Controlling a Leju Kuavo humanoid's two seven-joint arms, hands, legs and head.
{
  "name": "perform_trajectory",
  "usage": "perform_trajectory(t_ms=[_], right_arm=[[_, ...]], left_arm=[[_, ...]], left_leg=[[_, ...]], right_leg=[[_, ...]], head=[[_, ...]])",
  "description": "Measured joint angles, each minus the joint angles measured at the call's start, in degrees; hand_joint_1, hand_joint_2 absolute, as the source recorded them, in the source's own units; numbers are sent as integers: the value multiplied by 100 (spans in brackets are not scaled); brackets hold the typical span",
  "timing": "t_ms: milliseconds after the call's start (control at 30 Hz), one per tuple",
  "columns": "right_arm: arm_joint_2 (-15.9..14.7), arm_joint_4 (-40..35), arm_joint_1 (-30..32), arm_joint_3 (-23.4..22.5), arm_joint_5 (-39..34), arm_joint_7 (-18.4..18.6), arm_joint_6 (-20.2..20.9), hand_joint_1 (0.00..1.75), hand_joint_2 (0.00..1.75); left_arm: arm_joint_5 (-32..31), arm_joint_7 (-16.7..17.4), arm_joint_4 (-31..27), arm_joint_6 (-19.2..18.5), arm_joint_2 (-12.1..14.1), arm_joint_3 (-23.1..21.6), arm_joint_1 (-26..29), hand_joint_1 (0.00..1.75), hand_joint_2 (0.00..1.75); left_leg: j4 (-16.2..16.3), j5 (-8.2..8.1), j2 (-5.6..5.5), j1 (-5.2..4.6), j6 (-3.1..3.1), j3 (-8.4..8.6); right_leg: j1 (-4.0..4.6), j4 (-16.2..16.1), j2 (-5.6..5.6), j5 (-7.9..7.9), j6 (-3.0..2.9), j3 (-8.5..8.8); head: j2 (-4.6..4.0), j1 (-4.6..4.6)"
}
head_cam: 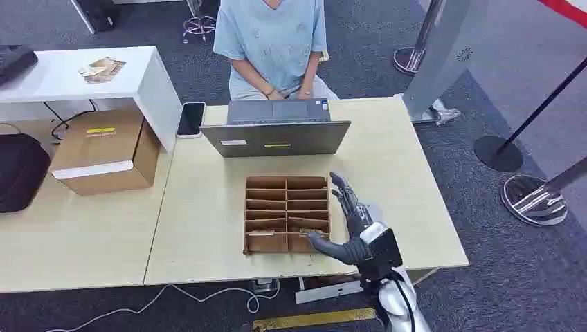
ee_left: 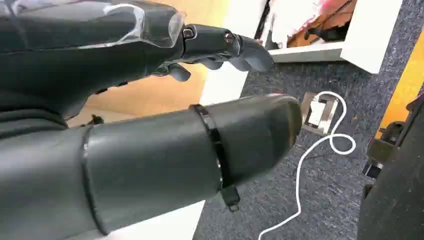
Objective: Pass the card to the sensor for recognition and then transmit it.
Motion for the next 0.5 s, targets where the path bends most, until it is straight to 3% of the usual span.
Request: perform_trajectory(t_ms=[333,500], right_arm=[[0,0,21,0,-79,-77,-33,0,175],[39,-138,72,-13,-643,-291,-39,0,175]], left_arm=[[-2,-20,-2,0,0,0,0,0,0],[2,-28,0,0,0,0,0,0,0]], left_leg=[[0,0,0,0,0,1],[0,0,0,0,0,0]], right_leg=[[0,0,0,0,0,0],[0,0,0,0,0,0]], head=[[0,0],[0,0]])
